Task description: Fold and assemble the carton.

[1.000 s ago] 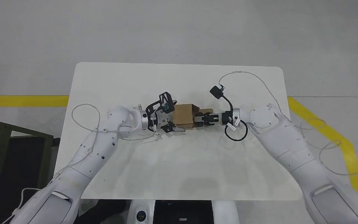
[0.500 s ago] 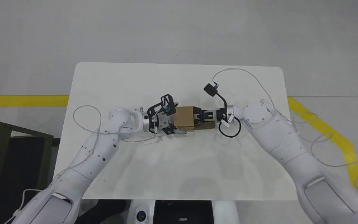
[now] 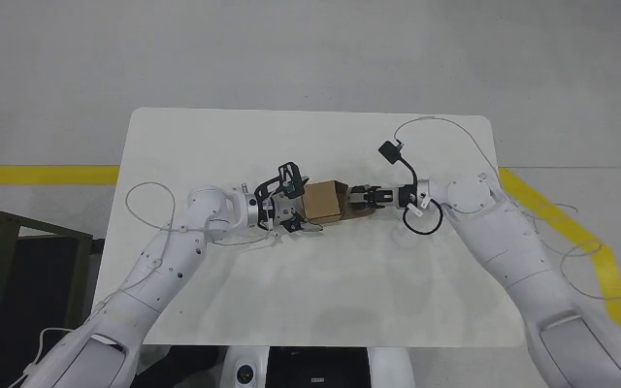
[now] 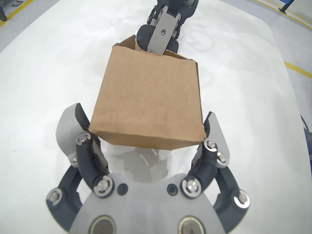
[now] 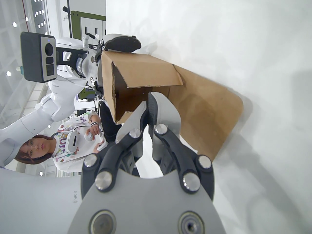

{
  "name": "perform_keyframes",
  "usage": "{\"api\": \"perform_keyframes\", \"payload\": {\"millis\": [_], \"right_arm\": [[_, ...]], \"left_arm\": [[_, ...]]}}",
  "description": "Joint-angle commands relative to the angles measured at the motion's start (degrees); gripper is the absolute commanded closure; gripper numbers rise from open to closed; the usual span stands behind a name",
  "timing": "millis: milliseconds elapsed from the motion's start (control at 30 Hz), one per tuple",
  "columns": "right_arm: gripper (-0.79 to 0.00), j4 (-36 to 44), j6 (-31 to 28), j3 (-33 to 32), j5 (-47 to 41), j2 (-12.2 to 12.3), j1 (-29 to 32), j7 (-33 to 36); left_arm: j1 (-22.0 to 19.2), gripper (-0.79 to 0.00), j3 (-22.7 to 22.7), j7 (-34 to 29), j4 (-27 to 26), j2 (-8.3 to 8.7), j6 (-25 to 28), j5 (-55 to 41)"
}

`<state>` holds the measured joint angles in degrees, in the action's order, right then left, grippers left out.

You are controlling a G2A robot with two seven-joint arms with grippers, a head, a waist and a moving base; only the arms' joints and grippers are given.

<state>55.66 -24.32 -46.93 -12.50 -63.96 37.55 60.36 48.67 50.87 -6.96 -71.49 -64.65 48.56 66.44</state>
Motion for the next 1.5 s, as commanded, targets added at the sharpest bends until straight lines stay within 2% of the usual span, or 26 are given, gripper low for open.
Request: {"api": "perform_keyframes", "payload": {"millis": [0,433,767,1133,1300,1467], "right_arm": [[0.000,0.1,0.5,-0.6,0.3,0.2,0.0,0.1],[0.000,-2.1,0.8,1.6,1.2,-1.5,-3.0,3.0],[0.000,-5.0,-1.7,3.7,0.4,-3.3,-5.4,6.8],[0.000,-6.2,-2.9,6.0,-0.3,-5.3,-6.1,6.8],[0.000,-6.7,-4.3,4.9,-1.0,-5.0,-5.5,7.5],[0.000,-6.0,-5.4,1.8,-1.9,-3.5,-3.4,7.9]], "left_arm": [[0.0,-0.785,0.1,-0.1,0.1,-0.03,0.1,-0.1],[-0.5,-0.785,0.4,-0.5,0.9,-0.27,1.1,-0.8],[-0.9,-0.785,0.4,-0.7,1.7,-0.46,1.9,-0.8],[-1.1,-0.785,0.4,-0.9,2.0,-0.61,2.7,-0.7],[-1.0,-0.785,0.5,-1.1,2.1,-0.66,2.6,-0.7],[-1.1,-0.785,0.6,-1.2,2.5,-0.71,2.6,-0.8]]}}
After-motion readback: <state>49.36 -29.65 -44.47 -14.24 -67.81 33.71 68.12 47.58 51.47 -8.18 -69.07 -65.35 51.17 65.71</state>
